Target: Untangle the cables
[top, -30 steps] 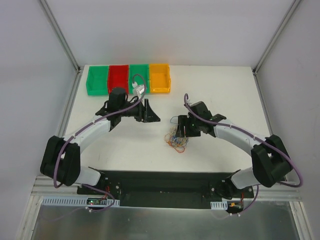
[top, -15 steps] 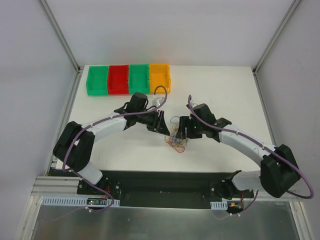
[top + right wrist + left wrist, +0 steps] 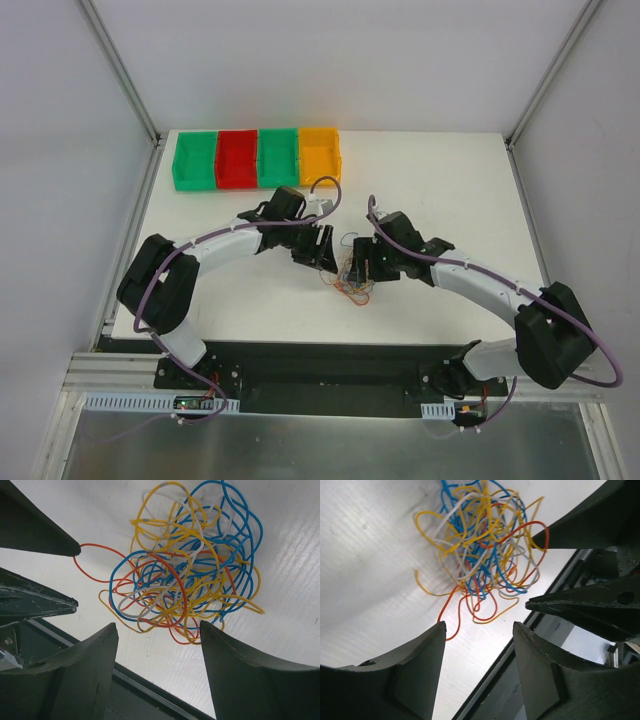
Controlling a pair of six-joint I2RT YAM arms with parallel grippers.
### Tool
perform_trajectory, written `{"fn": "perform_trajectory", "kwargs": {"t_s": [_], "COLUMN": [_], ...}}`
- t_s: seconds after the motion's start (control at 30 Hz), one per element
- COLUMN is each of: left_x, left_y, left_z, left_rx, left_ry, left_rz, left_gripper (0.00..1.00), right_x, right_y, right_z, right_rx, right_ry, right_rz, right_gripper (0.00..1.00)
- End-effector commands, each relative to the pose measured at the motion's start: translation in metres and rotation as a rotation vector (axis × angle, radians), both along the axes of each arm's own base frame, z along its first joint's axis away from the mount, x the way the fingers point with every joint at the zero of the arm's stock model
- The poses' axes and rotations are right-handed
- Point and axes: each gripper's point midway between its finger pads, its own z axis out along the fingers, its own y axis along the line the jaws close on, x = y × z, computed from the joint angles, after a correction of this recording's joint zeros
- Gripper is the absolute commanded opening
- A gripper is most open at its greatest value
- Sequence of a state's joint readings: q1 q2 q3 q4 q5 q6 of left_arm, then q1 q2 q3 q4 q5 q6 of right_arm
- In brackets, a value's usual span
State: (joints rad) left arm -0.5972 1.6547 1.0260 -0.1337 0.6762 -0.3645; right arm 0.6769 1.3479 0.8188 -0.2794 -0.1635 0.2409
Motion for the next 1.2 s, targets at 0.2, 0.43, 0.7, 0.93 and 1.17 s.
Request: {"fn": "perform_trajectory", "kwargs": {"t_s": [0.2, 0.43, 0.7, 0.93, 1.17], "left_x": [0.004, 0.02, 0.006, 0.01, 0.027], "left_y": [0.001, 0.02, 0.005, 0.0, 0.03], "left_z": [-0.008, 0.013, -0.009, -0.015, 0.047], "left_rx": [0.111, 0.169, 0.134, 0.142, 0.233], "left_ry": [-0.031, -0.204, -0.046, -0.038, -0.482], "left_rz": [0.0, 0.074, 0.018, 0.009, 0.12], "left_gripper": [0.65, 0.84, 0.61, 0.03, 0.0], "right_x": [0.01, 0.008, 0.01, 0.027, 0.051], "right_y": [0.015, 0.015, 0.013, -0.002, -0.057], "right_z": [-0.007, -0.015, -0.013, -0.021, -0.033], "right_rx": [-0.011, -0.034, -0.037, -0.194, -0.484], "right_ry": [-0.008, -0.002, -0.013, -0.056, -0.171], "right_rz": [-0.029, -0.034, -0.049, -0.235, -0.565], "right_gripper": [0.69, 0.69, 0.69, 0.68, 0.55]}}
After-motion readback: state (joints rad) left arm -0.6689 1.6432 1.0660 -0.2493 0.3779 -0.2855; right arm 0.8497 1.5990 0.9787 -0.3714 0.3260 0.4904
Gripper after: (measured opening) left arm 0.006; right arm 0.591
